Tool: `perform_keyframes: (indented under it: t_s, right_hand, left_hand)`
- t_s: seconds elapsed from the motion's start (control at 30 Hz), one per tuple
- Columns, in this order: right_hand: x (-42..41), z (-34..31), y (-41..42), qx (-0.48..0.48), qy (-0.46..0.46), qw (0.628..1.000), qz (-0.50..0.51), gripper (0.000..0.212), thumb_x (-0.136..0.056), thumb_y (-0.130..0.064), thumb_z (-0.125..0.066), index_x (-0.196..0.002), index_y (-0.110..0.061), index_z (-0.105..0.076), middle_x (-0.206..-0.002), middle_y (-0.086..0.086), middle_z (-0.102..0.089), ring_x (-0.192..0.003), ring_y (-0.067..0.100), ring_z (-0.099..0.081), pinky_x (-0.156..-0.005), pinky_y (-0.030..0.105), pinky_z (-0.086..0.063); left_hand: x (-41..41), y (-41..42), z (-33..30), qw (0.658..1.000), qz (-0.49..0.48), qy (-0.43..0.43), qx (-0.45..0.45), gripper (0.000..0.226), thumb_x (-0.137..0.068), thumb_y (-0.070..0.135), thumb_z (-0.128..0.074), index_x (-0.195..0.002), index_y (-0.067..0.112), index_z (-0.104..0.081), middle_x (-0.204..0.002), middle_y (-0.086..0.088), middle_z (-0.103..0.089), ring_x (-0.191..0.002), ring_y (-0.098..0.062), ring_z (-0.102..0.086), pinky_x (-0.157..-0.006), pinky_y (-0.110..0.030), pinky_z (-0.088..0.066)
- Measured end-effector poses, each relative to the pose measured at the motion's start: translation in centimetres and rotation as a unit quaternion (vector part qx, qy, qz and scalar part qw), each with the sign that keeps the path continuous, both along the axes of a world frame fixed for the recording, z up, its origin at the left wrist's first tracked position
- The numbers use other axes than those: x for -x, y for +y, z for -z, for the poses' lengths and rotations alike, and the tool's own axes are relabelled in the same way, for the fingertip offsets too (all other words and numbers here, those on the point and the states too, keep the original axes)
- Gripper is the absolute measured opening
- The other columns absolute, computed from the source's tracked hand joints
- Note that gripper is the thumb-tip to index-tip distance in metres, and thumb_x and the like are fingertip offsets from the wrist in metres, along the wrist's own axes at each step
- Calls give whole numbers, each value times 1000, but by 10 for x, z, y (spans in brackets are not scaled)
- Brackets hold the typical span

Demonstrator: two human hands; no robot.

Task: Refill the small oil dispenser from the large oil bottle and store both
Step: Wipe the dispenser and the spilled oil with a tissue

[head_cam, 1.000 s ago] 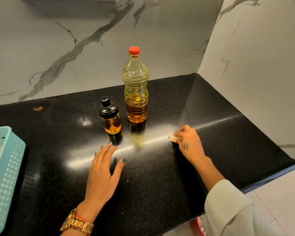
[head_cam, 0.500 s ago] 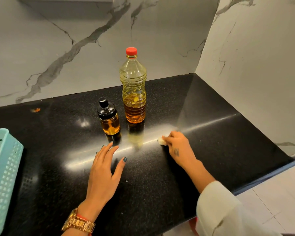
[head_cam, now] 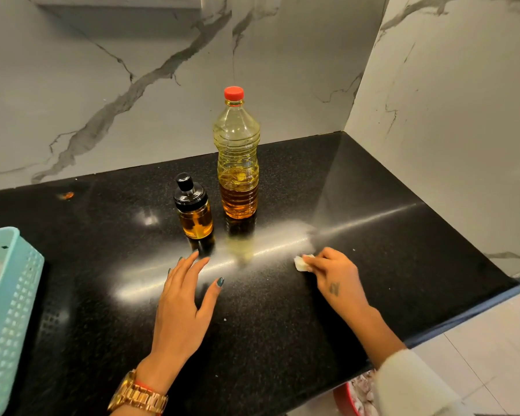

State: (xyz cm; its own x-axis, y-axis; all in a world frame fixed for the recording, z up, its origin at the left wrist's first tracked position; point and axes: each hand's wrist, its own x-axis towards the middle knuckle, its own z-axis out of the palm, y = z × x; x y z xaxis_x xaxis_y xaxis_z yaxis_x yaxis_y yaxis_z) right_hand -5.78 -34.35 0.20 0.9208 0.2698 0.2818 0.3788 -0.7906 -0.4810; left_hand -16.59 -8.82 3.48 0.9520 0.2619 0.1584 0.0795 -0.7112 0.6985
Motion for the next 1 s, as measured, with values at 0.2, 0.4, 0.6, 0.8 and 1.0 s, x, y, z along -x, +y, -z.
perform_keyframes:
  t_s: [0.2, 0.4, 0.6, 0.8, 1.0]
  right_hand:
    - [-31, -4, -9, 1, 11, 996, 92, 16, -73, 3, -71, -85, -6, -75, -65, 9, -55, -60, 31, -57, -60, 18, -27]
    - [13, -6, -2, -2, 8, 1000, -5, 18, -77, -3, -68, -92, -10, -74, -69, 0, -54, -63, 16, -52, -65, 12, -29]
    - [9, -11, -14, 20, 9, 988, 154, 17, -81, -7, -66, -96, -6, -72, -75, 12, -57, -62, 30, -58, -59, 32, -45]
    - [35, -4, 54, 22, -2, 995, 93, 7, -75, -10, -68, -80, -6, -69, -69, 8, -55, -52, 26, -56, -49, 29, -47]
    - [66, -7, 142, 28, 17, 999, -18, 14, -63, -17, -77, -70, -13, -65, -63, 2, -53, -47, 19, -54, -40, 20, -38]
  left_hand:
    - [3, 3, 4, 1000, -4, 10, -6, 52, -86, 45, -46, -134, 26, -43, -146, 5, -37, -139, -14, -26, -113, -42, -26]
    - [3, 2, 1, 1000, -3, 7, -2, 53, -85, 46, -45, -134, 26, -43, -146, 4, -37, -139, -14, -25, -113, -44, -26]
    - [7, 7, 5, 1000, -8, 14, 4, 55, -84, 51, -42, -134, 28, -43, -147, 6, -36, -139, -13, -24, -113, -45, -27]
    - [10, 10, 3, 1000, -4, 6, 6, 51, -85, 46, -47, -133, 28, -44, -146, 6, -37, -137, -8, -23, -114, -42, -24]
    - [13, 23, 2, 1000, -10, -7, -9, 45, -89, 36, -51, -132, 25, -46, -145, 6, -38, -136, -10, -28, -113, -43, -27]
